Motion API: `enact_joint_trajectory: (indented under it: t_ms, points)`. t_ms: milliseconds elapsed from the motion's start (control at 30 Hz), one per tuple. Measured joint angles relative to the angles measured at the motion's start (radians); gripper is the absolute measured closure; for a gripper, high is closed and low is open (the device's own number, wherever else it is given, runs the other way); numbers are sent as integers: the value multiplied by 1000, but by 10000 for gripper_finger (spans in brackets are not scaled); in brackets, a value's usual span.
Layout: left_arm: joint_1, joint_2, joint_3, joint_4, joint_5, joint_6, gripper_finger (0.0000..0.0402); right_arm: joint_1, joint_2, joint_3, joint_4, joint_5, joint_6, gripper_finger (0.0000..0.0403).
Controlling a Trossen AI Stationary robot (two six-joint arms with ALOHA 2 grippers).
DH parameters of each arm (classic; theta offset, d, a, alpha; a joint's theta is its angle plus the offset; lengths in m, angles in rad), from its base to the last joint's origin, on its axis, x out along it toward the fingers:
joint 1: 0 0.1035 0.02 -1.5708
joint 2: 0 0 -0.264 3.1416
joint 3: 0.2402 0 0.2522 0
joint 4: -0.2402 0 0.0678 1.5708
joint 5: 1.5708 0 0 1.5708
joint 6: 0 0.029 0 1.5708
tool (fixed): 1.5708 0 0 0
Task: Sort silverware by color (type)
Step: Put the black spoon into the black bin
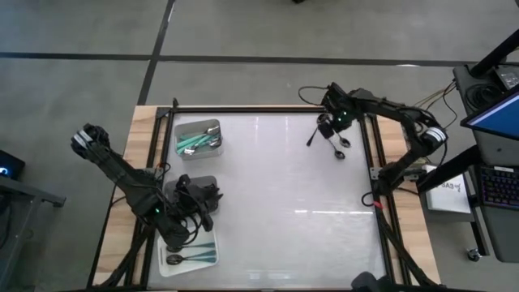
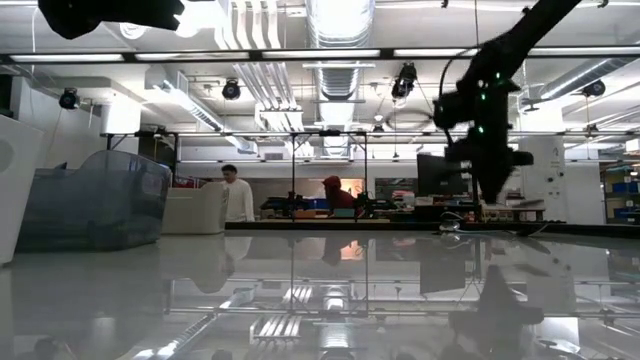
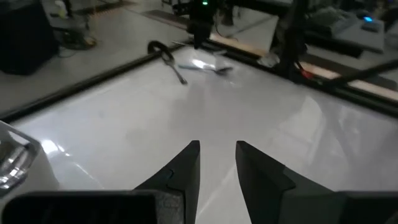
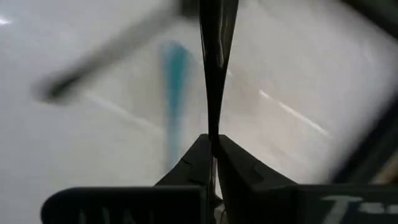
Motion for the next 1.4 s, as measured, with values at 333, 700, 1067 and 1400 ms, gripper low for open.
enact_joint_trajectory:
  t_ms: [333, 700, 1067, 1400]
  points:
    - [66, 40, -4, 0, -21, -50, 316, 337, -118, -24, 361, -176, 79, 393]
    - [121, 168, -6, 97, -97, 17, 316, 836, -53, -35, 848, 283, -100, 394]
    - [176, 228, -6, 217, -251, 38, 316, 939, 142, -30, 1250, 295, -200, 394]
    - [231, 257, 2, 290, -249, 47, 316, 979, 274, 67, 1298, 293, -256, 394]
